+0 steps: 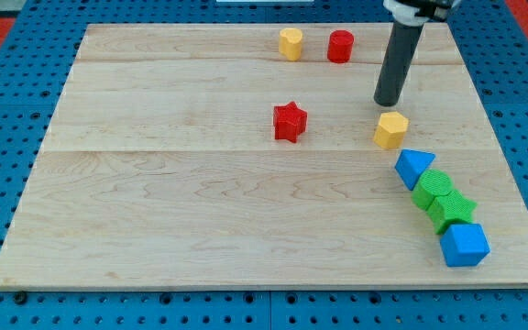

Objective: Move the red star above the yellow hexagon

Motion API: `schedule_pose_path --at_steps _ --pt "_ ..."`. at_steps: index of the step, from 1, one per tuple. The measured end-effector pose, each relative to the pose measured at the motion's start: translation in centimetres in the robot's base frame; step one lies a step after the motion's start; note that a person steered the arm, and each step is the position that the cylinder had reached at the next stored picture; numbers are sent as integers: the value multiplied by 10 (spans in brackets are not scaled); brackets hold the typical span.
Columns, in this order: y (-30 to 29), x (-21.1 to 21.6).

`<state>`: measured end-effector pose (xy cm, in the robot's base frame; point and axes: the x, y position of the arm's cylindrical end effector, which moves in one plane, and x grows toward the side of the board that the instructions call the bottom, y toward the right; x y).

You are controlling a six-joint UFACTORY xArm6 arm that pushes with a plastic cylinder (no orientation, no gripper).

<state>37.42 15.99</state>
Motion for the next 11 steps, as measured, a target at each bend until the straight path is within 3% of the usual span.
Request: schedule_pose_path --at_steps 1,2,3,4,5,7,8,11 --pt "13 26" --pt "18 9" --pt "-29 -39" --pt "-112 -27" --pt "-127 15" --pt "-27 34" --pt "-12 45" --pt "-45 91"
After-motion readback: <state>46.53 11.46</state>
